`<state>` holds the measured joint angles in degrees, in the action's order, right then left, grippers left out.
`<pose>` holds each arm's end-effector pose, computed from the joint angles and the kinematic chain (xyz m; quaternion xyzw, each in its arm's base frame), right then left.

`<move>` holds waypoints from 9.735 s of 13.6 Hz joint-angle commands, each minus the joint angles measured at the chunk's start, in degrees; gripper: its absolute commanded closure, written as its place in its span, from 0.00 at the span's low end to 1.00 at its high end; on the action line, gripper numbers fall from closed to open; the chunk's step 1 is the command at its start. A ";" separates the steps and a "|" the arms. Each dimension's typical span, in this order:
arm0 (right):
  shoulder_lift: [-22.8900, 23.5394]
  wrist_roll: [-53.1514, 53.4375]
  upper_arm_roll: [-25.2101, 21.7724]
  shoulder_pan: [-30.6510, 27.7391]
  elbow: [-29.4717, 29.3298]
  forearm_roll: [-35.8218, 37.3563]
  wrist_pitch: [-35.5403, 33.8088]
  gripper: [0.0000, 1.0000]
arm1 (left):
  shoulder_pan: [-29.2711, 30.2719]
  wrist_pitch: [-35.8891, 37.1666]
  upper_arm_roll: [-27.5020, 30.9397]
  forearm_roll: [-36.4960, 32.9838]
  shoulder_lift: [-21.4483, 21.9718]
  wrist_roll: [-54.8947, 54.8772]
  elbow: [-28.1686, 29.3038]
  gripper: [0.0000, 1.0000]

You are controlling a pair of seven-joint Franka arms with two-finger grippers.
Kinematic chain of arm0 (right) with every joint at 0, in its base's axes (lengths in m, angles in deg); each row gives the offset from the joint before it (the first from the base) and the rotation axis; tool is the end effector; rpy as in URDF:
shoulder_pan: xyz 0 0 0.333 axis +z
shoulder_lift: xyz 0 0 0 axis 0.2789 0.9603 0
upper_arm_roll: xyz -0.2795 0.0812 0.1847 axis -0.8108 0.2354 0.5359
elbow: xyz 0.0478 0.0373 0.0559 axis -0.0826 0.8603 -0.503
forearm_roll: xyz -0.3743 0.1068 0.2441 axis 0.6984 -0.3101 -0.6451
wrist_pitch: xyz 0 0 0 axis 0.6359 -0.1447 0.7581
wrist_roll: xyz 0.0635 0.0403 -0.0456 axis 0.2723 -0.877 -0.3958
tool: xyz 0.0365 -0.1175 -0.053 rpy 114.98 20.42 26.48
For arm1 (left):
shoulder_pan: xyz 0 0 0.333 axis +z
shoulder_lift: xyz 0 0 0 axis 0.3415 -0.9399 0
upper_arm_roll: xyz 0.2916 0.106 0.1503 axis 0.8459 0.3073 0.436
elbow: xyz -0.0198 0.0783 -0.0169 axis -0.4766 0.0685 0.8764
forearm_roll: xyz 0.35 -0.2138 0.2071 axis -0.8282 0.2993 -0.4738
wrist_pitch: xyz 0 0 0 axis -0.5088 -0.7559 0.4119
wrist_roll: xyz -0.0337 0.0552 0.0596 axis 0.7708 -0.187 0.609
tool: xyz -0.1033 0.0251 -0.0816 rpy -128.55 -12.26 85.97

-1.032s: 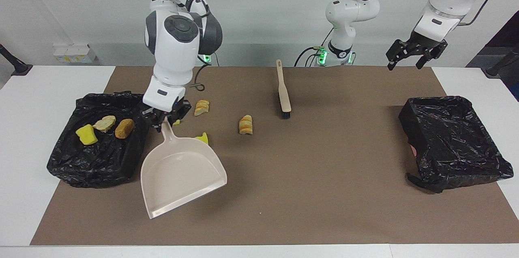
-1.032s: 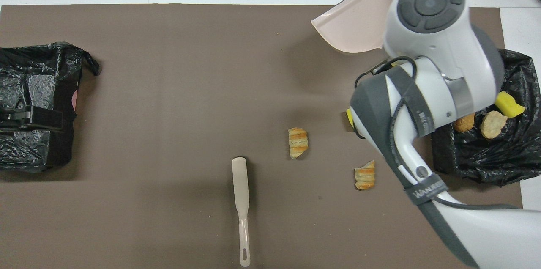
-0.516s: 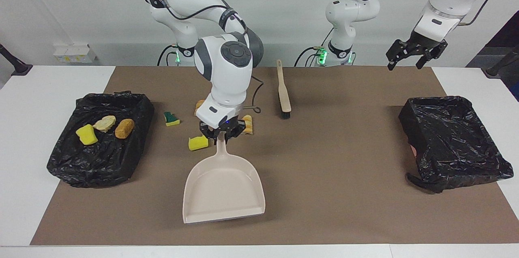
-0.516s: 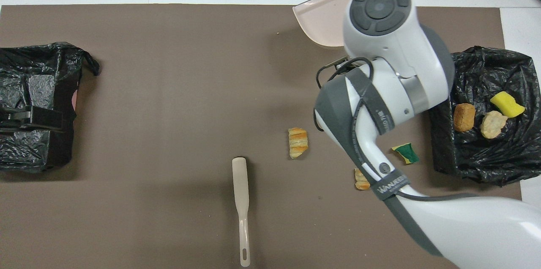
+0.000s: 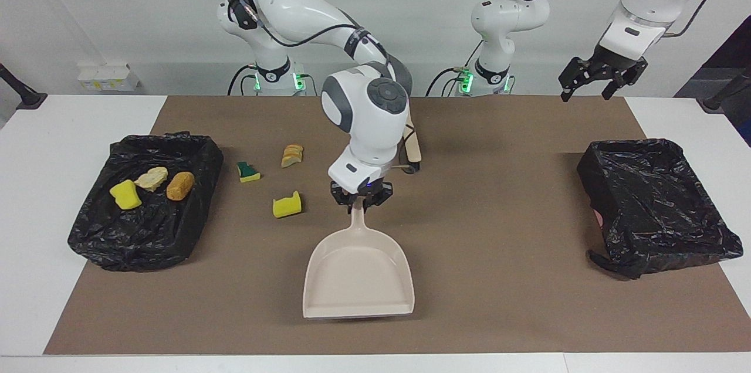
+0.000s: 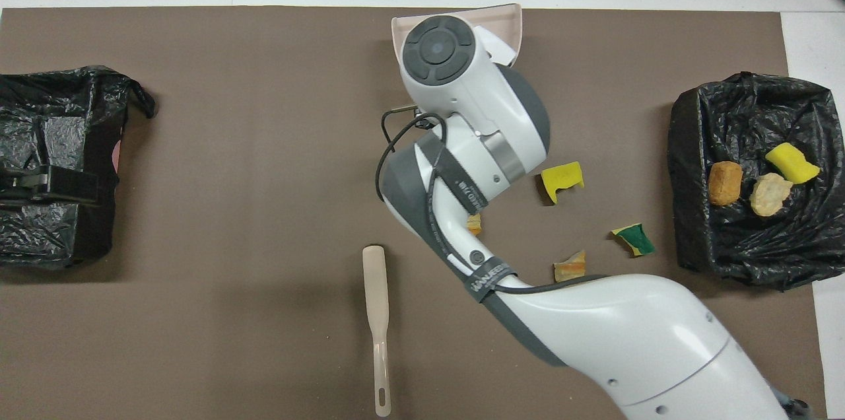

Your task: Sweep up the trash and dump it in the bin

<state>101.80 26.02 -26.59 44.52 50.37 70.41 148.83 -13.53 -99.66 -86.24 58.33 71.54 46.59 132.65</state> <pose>0.7066 0.4672 0.3616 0.9981 0.0086 0.0418 0.0445 0.5746 -0.0392 0.6327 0.9999 0.0048 -0.0082 0.0049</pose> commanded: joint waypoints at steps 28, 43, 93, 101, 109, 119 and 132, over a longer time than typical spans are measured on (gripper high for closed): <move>2.55 3.17 0.22 3.76 -1.00 -4.42 2.21 0.63 | 0.76 1.42 -0.56 -0.50 -0.36 -0.24 -1.19 0.00; -16.85 10.55 0.40 6.29 21.36 -10.83 0.09 0.20 | -11.87 -16.84 -1.36 -0.67 -10.80 7.73 -2.33 0.00; -59.50 21.01 -0.04 -0.55 77.75 -9.20 -1.55 1.00 | -15.93 -17.64 -0.74 -3.57 -10.92 -57.88 14.25 1.00; -57.92 3.01 -0.04 -12.94 77.84 5.85 -5.17 1.00 | -16.64 -26.53 -0.74 -5.86 -6.60 -60.27 23.51 1.00; -59.59 -5.35 -0.04 -19.18 81.88 13.15 -2.98 1.00 | -16.81 -28.63 -0.74 -5.86 -5.37 -59.74 26.23 1.00; -61.26 -9.74 0.22 -20.50 88.04 12.63 -0.08 1.00 | -17.08 -29.60 -0.83 -6.03 -5.72 -59.92 26.41 1.00; -40.72 1.04 0.31 -11.98 63.19 -17.25 3.17 1.00 | -25.59 -32.15 -1.18 -6.91 -5.55 -46.74 31.95 1.00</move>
<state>54.51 23.25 -26.33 31.70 119.90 55.26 151.35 -36.68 -130.18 -87.90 52.56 64.23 -2.62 162.35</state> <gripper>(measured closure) 0.736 0.670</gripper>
